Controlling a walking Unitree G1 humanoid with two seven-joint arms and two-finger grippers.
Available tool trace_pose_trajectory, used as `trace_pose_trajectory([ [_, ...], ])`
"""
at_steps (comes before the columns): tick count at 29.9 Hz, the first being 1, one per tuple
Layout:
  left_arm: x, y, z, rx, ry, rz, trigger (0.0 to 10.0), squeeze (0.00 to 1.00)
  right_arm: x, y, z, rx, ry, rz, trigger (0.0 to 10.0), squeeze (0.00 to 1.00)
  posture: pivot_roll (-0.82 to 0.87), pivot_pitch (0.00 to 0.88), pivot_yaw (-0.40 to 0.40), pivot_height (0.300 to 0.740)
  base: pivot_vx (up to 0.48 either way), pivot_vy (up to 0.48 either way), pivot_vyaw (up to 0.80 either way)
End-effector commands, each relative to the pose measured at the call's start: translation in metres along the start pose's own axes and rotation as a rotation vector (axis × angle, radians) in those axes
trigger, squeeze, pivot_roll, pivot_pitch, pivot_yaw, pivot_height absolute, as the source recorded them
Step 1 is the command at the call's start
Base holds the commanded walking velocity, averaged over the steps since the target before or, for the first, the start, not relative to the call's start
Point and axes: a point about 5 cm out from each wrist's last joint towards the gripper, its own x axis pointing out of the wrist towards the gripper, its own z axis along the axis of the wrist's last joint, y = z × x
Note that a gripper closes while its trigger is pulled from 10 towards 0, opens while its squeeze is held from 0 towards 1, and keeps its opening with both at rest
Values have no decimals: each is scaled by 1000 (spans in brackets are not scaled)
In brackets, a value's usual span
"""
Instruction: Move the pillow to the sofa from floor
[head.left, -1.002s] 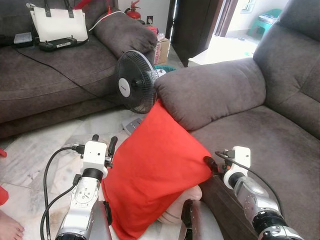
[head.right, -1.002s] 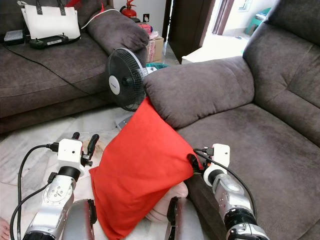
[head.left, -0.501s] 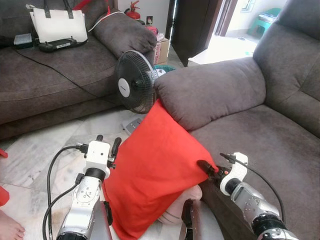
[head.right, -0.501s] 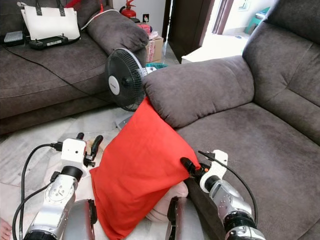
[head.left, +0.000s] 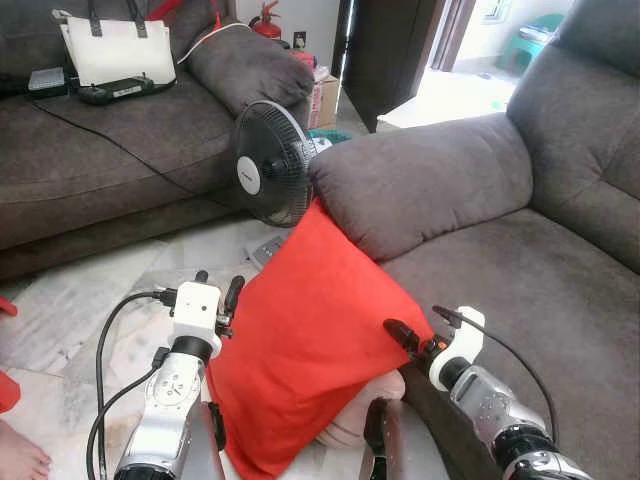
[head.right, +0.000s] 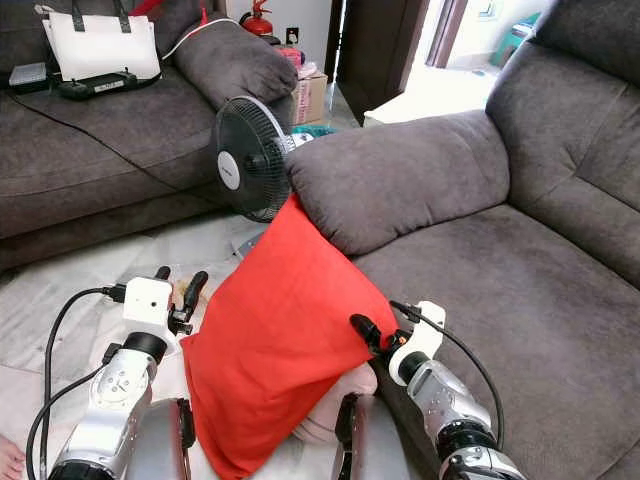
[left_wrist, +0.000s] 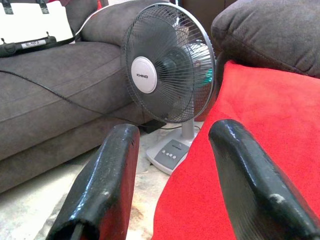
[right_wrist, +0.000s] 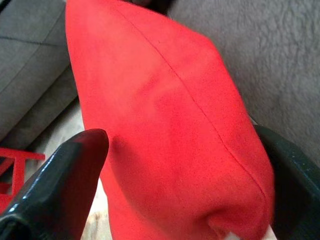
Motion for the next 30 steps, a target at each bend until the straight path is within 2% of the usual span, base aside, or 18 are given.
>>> trace_pose_trajectory([
  [1, -1, -3, 0, -3, 6, -10, 10000, 0, 2, 2, 4, 3, -16, -1, 10000, 0, 154, 0, -125, 500, 0, 0, 0],
  [8, -1, -3, 0, -4, 7, -7, 10000, 0, 7, 10, 4, 11, -19, 37, 10000, 0, 160, 0, -134, 500, 0, 0, 0],
  [9, -1, -4, 0, -5, 7, -5, 10000, 0, 7, 11, 4, 12, -17, 42, 4196, 0, 163, 0, -136, 500, 0, 0, 0],
  [10, -1, -4, 0, -5, 7, -5, 10000, 0, 8, 11, 3, 12, -16, 42, 4196, 0, 163, 0, -136, 500, 0, 0, 0],
  [11, -2, -4, 0, -6, 7, -4, 10000, 0, 8, 10, 3, 13, -17, 39, 0, 0, 162, 0, -138, 500, 0, 0, 0],
  [30, -3, -8, -2, -17, 17, -6, 10000, 0, 6, 10, 8, 23, -49, 79, 0, 0, 148, 0, -146, 500, 0, 0, 0],
])
